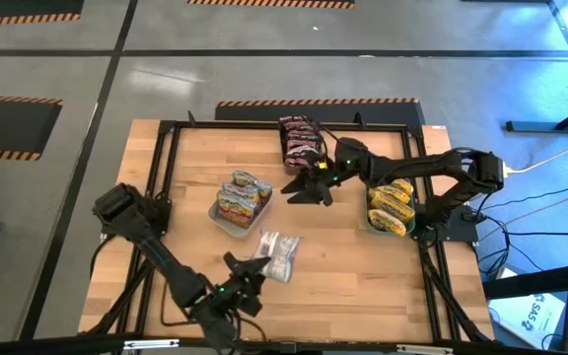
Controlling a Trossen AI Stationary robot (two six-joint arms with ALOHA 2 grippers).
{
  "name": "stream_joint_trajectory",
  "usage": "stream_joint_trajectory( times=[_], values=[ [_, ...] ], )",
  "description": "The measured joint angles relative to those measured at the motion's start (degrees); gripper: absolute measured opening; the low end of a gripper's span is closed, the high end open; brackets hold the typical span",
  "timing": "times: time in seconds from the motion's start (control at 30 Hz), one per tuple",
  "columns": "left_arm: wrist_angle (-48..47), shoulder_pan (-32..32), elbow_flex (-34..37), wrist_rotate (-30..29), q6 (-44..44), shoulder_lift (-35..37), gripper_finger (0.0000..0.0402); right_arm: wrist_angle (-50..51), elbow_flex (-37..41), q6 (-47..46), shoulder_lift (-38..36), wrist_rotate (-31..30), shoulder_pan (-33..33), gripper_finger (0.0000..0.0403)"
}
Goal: Sort Maruchan noodles
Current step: Put the blue noodle pack into the gray bin
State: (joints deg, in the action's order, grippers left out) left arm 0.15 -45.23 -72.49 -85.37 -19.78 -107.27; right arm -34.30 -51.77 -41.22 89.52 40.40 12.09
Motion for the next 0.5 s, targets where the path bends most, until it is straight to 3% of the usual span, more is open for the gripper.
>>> stream_joint_trajectory(
  times=[0.07,0.13,0.23,0.33,0.4,0.5],
  values=[
    [-3.8,-0.6,0.0,3.8,4.6,2.3,0.0108,0.2,0.0,1.9,0.0,-0.4,-0.2,0.0290],
    [-13.2,-0.9,0.0,6.3,13.2,5.3,0.0108,1.5,0.0,2.3,0.0,-0.6,-1.0,0.0290],
    [-34.5,-1.3,0.0,8.7,35.8,11.1,0.0108,3.5,0.0,3.0,0.0,0.1,-1.7,0.0289],
    [-49.9,-1.3,0.1,16.1,56.9,16.6,0.0108,2.5,0.0,5.1,-0.4,0.0,-3.1,0.0289],
    [-53.0,-1.3,1.0,19.1,63.9,18.5,0.0108,2.5,0.0,7.7,-0.6,-2.5,-4.1,0.0289],
    [-52.6,-1.3,3.0,21.4,67.0,21.1,0.0108,1.7,0.0,15.0,-0.7,-9.2,-7.0,0.0289]
  ],
)
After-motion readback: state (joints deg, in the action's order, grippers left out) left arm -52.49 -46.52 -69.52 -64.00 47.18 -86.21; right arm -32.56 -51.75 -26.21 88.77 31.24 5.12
